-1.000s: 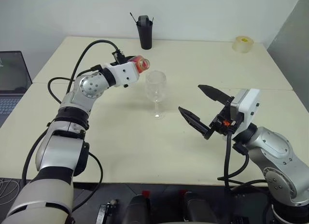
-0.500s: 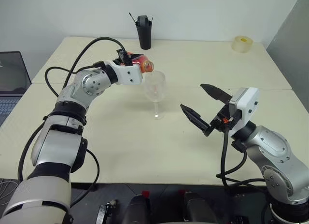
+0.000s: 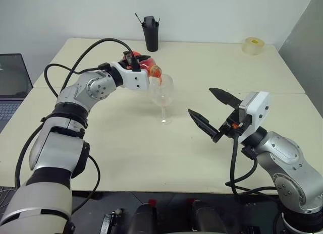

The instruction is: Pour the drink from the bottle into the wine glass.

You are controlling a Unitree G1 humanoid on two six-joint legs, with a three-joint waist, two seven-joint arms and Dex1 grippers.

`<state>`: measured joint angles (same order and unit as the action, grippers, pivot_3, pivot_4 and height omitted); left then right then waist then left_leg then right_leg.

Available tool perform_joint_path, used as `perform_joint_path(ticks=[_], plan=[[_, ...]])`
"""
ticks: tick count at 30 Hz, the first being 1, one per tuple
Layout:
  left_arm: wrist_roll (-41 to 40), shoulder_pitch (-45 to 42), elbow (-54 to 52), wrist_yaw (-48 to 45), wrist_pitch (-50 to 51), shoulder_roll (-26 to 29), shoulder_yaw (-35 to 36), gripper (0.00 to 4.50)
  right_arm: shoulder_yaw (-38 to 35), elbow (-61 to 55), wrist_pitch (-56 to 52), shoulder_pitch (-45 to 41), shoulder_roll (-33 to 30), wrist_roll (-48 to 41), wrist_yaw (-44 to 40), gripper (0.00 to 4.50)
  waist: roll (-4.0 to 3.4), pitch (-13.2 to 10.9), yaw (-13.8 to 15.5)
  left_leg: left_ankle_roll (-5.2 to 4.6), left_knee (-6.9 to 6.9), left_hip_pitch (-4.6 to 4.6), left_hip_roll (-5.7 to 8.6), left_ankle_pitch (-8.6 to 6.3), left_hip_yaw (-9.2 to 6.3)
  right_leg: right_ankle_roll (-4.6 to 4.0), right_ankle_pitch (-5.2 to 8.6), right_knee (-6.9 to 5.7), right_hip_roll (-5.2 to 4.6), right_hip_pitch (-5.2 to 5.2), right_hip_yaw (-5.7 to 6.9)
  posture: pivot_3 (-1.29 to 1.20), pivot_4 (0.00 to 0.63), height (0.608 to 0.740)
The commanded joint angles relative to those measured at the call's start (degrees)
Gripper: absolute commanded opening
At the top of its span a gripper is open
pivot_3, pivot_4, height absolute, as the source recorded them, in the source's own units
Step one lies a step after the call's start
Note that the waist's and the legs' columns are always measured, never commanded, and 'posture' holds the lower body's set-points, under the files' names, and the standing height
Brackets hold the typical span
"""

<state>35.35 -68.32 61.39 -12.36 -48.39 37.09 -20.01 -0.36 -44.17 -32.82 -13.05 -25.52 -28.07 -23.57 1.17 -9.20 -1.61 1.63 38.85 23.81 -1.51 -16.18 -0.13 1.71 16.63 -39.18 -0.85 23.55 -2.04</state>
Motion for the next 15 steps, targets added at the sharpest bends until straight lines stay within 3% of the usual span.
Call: perform_joint_path(ticks=[1, 15], plan=[[1.0, -3.5, -0.2, 3.0, -1.1, 1.7, 0.0, 0.98, -0.1, -1.4, 1.2, -0.9, 0.2, 0.2, 0.4, 4.50, 0.00, 0.0, 0.0, 0.00, 0.00, 0.00, 0.00, 0.00, 0.01, 0.00, 0.00, 0.00, 0.00, 0.00, 0.00, 0.00, 0.150, 0.740], [4.3, -4.7, 0.3, 7.5, -2.4, 3.1, -1.4, 0.95, -0.1, -1.4, 1.3, -0.9, -0.1, 0.2, 0.0, 4.50, 0.00, 0.0, 0.0, 0.01, 0.01, 0.00, 0.00, 0.01, 0.08, 0.00, 0.00, -0.01, 0.00, 0.00, 0.01, 0.00, 0.150, 0.740]])
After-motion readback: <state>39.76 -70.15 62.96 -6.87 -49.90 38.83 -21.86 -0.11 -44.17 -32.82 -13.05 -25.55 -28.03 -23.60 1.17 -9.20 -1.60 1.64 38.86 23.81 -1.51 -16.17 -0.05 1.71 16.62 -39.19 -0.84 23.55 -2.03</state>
